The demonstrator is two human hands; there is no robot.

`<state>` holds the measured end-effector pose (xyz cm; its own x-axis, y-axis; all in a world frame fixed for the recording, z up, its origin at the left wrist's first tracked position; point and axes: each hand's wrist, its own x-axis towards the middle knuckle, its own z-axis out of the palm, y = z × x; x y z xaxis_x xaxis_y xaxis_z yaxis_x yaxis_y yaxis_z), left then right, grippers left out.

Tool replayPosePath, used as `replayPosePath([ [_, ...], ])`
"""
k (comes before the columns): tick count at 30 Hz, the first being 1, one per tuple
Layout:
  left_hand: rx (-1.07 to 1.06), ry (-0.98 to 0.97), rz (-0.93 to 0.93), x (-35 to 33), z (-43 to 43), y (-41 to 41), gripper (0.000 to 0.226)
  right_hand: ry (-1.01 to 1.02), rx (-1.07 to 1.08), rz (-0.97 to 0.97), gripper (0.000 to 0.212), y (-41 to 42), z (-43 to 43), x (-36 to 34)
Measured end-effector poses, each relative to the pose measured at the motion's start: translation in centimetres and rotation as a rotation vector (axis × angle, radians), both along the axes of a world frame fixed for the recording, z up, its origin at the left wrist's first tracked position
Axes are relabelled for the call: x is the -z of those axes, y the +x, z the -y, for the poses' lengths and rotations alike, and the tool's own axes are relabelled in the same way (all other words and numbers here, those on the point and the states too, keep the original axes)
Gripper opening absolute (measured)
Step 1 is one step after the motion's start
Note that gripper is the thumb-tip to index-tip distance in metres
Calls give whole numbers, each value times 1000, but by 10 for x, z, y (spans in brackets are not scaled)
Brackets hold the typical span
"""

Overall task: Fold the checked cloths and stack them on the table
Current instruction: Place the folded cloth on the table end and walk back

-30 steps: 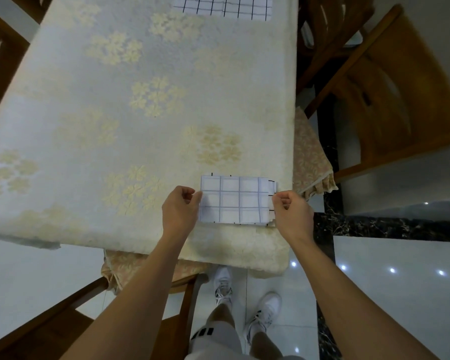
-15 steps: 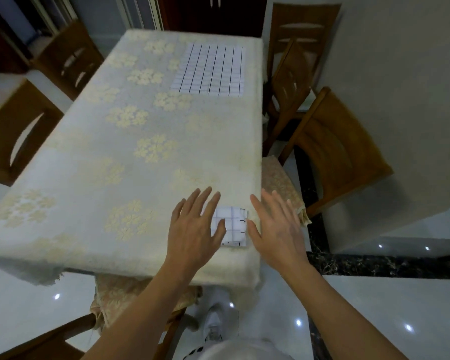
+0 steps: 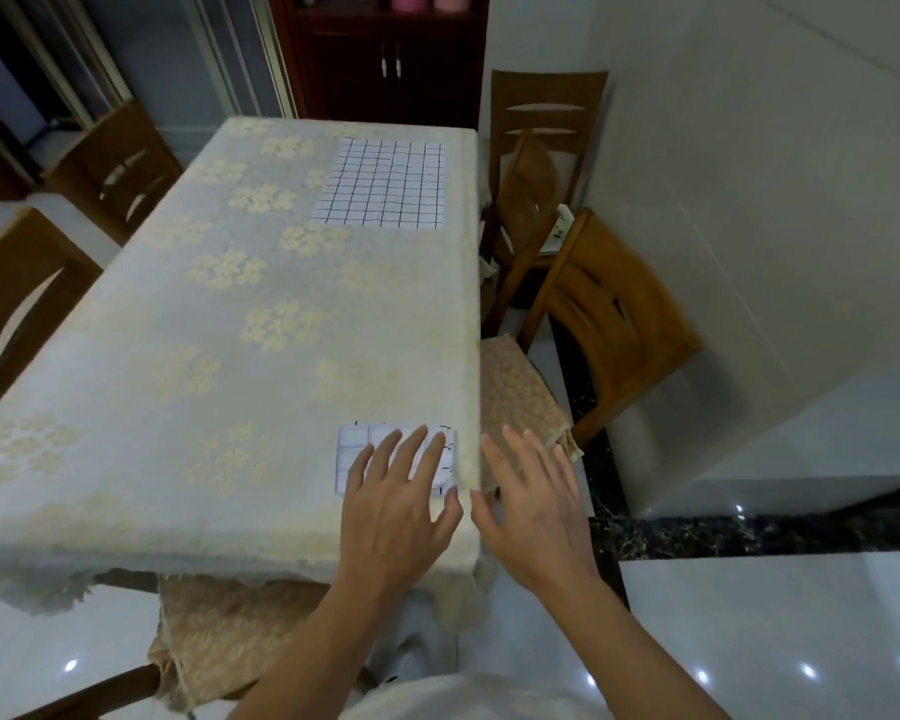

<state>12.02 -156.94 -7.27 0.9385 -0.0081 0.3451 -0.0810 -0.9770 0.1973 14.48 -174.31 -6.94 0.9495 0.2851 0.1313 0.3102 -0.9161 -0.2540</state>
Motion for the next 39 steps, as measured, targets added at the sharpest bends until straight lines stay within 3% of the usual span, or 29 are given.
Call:
replayPosePath([
  [9, -57, 28, 0, 6, 6, -13, 53, 49, -52, 31, 61, -17, 18, 2],
  [20, -445, -84, -172, -11, 35, -112, 59, 114, -374, -19, 59, -50, 22, 2],
  [33, -914, -78, -127, -29, -8, -264, 53, 148, -840, -72, 60, -134, -79, -8],
  [39, -1020, -27, -101, -30, -40, -325, 53, 143, -1013, -55, 60, -182, -135, -7],
])
